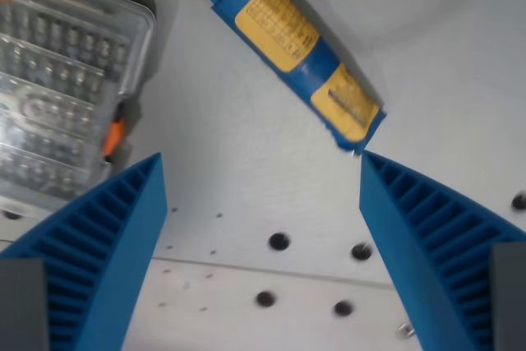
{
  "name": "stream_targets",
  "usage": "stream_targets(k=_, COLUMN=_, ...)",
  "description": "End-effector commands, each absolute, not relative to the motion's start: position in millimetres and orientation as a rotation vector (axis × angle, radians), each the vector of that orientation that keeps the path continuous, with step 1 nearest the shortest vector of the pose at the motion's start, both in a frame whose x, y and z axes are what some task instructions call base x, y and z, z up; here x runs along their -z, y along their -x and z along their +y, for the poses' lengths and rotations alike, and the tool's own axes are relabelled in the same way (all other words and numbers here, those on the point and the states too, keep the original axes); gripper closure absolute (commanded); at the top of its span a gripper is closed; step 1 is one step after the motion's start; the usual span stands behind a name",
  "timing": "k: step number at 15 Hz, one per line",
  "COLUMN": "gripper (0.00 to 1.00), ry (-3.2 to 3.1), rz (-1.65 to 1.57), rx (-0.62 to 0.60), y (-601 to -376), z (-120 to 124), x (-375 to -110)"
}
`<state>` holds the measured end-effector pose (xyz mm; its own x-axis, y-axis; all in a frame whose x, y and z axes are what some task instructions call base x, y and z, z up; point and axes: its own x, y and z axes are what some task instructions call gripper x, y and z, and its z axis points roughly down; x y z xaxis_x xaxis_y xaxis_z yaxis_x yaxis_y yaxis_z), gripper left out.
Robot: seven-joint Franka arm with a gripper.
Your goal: Move above the blue bag
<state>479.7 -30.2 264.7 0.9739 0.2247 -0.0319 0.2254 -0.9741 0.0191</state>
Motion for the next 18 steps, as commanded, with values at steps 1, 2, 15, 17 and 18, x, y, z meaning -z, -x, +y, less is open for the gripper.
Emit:
stream_targets(k=1, gripper=0.0, ry=-2.952, rz=0.861, rx=-0.034, y=-481, z=-36, x=-253)
stream_targets(k=2, gripper=0.0, ry=-2.933, rz=0.905, rx=-0.032, y=-482, z=-37, x=-248)
stream_targets(k=15, gripper=0.0, ry=-2.77, rz=1.262, rx=-0.033, y=-495, z=-45, x=-195)
stream_targets(k=17, gripper=0.0, ry=-2.764, rz=1.273, rx=-0.031, y=-497, z=-46, x=-189)
stream_targets(k=18, gripper=0.0, ry=-2.76, rz=1.28, rx=-0.029, y=-497, z=-47, x=-186)
